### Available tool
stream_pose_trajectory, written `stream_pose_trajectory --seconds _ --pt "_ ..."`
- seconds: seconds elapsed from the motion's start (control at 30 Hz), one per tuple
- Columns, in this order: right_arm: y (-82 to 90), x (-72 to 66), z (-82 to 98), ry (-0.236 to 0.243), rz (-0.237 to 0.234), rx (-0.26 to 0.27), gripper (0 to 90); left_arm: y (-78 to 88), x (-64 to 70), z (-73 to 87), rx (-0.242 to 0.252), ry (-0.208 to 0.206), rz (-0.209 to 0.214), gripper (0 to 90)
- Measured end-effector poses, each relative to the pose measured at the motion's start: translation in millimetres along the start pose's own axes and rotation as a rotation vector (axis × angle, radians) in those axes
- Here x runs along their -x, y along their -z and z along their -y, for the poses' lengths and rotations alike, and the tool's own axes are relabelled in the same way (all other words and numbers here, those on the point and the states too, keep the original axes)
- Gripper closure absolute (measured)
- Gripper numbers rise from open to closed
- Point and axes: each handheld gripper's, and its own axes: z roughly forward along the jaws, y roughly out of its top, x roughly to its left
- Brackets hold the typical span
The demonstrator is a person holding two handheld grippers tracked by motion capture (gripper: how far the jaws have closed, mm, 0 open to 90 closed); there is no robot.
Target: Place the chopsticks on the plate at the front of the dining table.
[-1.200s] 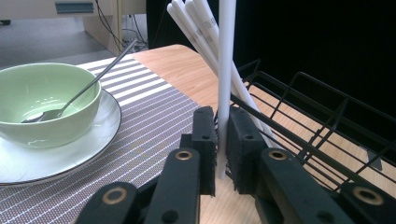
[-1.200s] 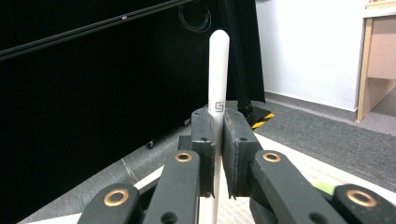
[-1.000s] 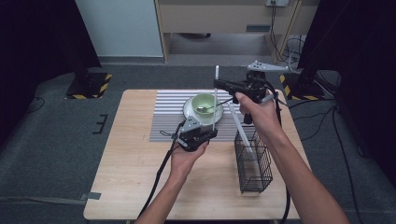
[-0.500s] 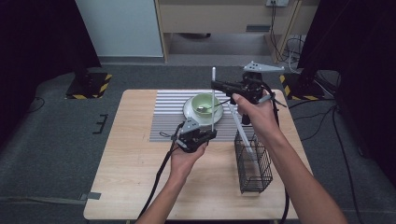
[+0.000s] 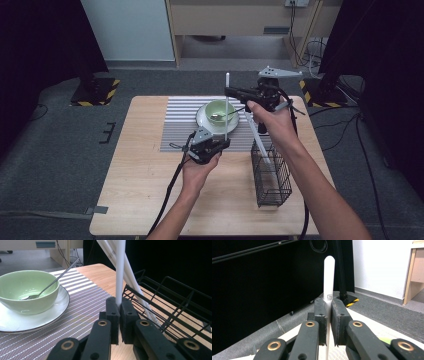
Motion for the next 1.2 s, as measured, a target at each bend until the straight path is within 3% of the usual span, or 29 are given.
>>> stream_pose_trajectory --seconds 0.77,1.2 --pt "-1.0 0.3 0.7 0.014 0.001 -0.002 80.2 1.9 -2.1 2.2 0.036 0.014 -0.012 86.5" --pt "7.3 5.3 8.7 0.026 0.045 -0.007 51.3 6.0 -7.2 0.3 0.043 0.020 -0.051 86.5"
